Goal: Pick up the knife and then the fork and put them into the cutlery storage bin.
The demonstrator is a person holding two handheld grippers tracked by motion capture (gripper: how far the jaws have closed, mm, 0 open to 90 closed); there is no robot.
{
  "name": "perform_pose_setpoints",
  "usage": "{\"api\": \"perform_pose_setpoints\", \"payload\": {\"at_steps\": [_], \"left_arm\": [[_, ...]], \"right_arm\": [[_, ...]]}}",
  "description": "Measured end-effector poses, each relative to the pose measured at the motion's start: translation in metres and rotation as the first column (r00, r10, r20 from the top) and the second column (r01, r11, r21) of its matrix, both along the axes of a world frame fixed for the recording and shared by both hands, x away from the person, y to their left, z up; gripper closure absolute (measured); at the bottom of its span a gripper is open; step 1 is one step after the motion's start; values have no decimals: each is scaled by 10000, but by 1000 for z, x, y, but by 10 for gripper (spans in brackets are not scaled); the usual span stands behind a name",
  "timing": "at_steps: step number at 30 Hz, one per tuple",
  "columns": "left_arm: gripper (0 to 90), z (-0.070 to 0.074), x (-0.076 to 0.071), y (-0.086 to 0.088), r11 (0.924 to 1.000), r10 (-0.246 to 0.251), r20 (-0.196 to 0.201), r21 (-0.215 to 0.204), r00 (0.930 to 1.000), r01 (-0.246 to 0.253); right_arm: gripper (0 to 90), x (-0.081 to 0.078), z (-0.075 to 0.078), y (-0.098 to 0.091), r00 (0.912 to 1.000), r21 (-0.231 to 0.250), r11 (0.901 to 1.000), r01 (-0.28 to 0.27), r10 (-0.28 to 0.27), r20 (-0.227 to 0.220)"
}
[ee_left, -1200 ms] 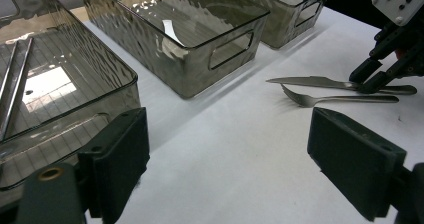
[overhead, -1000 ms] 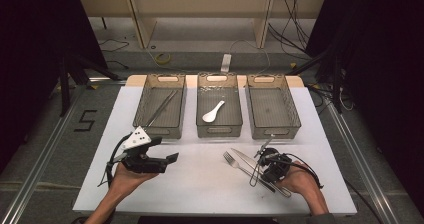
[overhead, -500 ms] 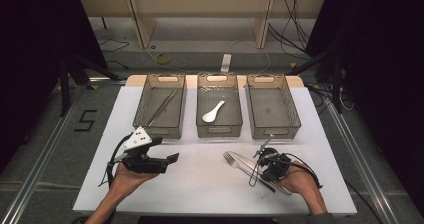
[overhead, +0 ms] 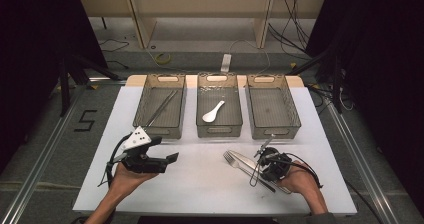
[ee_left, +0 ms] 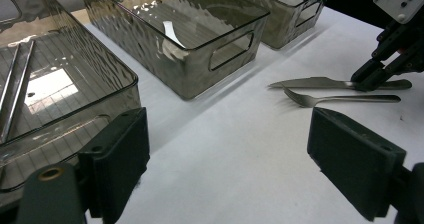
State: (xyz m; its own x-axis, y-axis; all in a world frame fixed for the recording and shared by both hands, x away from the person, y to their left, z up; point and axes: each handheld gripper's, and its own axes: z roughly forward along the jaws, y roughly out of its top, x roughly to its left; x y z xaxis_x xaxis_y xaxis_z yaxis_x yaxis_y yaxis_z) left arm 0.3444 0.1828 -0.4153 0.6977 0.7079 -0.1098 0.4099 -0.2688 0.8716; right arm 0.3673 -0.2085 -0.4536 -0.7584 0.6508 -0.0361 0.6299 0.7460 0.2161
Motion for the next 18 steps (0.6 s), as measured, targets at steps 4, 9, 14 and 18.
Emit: {"api": "perform_pose_setpoints", "payload": {"at_steps": [4, 9, 14, 18], "left_arm": [[165, 0, 0, 0, 10000, 25, 7, -26, 10000, -25], [165, 0, 0, 1, 9999, 51, -11, -100, 10000, -52], [165, 1, 0, 2, 9996, 83, -6, -257, 10000, -84], [165, 1, 1, 4, 9994, 49, 5, -344, 10000, -48]], "right_arm": [[805, 0, 3, -4, 9999, 169, 9998, 120, -121, 74], [805, -1, 6, -7, 9999, 369, 9993, 81, -87, 148], [805, -1, 9, -9, 9997, 548, 9984, 106, -118, 222], [805, -2, 12, -12, 9990, 702, 9974, 158, -187, 397]]}}
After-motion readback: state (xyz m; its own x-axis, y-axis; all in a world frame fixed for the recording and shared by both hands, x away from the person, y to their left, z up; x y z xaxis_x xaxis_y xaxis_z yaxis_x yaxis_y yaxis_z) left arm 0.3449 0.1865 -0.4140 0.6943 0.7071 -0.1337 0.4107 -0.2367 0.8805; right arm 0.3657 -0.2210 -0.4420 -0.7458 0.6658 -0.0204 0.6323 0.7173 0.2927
